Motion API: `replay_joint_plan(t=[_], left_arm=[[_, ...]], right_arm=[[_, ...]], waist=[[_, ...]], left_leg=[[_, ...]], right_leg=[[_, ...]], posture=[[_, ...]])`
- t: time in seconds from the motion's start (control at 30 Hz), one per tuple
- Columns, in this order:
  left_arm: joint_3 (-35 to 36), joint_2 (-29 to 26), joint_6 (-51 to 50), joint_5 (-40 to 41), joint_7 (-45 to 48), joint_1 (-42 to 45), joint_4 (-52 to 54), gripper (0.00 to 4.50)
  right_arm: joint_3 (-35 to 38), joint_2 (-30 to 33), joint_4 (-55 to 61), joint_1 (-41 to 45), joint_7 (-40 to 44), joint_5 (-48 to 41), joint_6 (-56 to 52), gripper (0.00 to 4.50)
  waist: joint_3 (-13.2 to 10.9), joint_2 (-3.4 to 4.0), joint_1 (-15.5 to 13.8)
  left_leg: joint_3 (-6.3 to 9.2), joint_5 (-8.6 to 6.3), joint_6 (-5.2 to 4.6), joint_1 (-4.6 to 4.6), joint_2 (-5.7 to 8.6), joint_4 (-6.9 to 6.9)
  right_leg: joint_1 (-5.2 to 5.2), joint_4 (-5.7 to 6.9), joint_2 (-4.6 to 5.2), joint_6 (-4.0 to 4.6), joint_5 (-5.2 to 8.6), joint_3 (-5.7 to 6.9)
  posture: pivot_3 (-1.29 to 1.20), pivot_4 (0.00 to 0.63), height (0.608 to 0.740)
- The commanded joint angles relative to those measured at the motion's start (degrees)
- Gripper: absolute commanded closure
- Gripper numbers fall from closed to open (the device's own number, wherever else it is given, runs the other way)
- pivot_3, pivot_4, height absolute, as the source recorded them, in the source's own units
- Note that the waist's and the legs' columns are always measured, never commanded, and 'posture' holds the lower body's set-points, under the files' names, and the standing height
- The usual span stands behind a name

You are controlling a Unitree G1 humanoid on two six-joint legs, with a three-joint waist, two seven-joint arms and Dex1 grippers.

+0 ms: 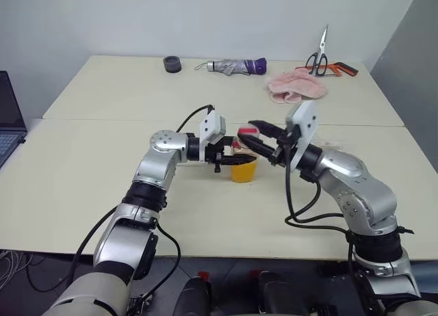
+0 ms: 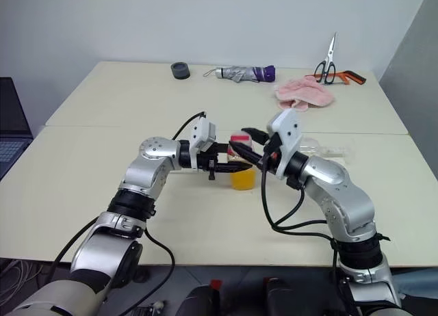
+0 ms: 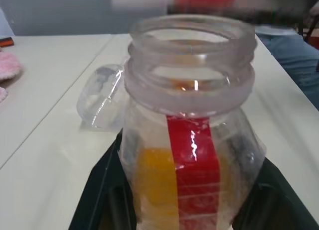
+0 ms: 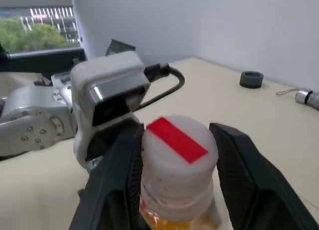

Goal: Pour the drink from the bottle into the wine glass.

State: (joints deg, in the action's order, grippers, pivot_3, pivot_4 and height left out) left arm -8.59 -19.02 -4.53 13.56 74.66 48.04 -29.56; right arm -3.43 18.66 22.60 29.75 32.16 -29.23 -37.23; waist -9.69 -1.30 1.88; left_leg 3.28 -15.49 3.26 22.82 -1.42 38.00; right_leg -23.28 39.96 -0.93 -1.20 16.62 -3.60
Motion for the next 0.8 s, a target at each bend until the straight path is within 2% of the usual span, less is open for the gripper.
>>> replay_joint_plan(t=[0.03,0.2,0.37,0.5,0.67,0.8], left_arm=[[0.86,0.04,0.6,0.92,-0.07,1.14,2.34,2.73],[0.91,0.06,0.47,0.95,-0.28,1.05,2.52,2.73],[1.06,0.11,0.48,1.06,-0.43,1.15,2.43,2.73],[1.22,0.08,0.31,1.24,-0.54,1.15,2.7,2.73],[1.72,0.06,-0.19,1.76,-1.02,0.79,3.53,2.73],[1.91,-0.11,-0.29,1.93,-1.13,0.67,3.59,2.73]], right_arm=[[0.73,0.88,2.78,0.68,-0.76,1.24,2.0,2.77],[0.98,2.08,4.36,0.18,-1.27,2.75,3.66,2.77],[5.73,2.9,7.07,-1.77,-2.06,-2.38,-0.34,2.78],[10.22,6.96,8.52,-4.55,-1.75,-3.92,-1.64,2.78],[15.2,13.91,8.58,-15.15,-0.3,-2.87,-2.15,2.78],[16.69,15.08,4.62,-22.42,-1.27,1.13,2.07,2.78]], waist=[[0.0,0.0,0.0],[0.0,0.0,0.02],[0.0,0.0,-0.03],[0.0,0.0,-0.05],[0.0,0.0,-0.1],[0.0,-0.01,-0.04]], left_leg=[[0.0,0.0,0.0,0.0,0.0,0.0],[-0.01,0.0,0.0,0.0,0.0,0.0],[0.0,0.0,0.0,0.01,0.0,0.0],[0.0,0.0,0.0,0.01,0.02,0.0],[-0.01,-0.01,-0.01,0.03,0.04,-0.03],[-0.04,-0.01,-0.01,0.02,0.05,-0.02]], right_leg=[[0.0,0.0,0.0,0.0,0.0,0.0],[0.0,0.0,0.0,0.0,0.0,0.0],[0.0,-0.01,0.0,0.0,0.0,0.0],[0.0,-0.01,0.01,0.0,0.0,0.0],[0.0,-0.05,0.01,0.0,0.0,-0.01],[0.01,-0.03,0.01,-0.01,0.0,-0.06]], posture=[[0.0,0.15,0.74],[0.0,0.15,0.74],[0.0,0.15,0.74],[0.0,0.15,0.74],[0.0,0.15,0.74],[0.0,0.15,0.74]])
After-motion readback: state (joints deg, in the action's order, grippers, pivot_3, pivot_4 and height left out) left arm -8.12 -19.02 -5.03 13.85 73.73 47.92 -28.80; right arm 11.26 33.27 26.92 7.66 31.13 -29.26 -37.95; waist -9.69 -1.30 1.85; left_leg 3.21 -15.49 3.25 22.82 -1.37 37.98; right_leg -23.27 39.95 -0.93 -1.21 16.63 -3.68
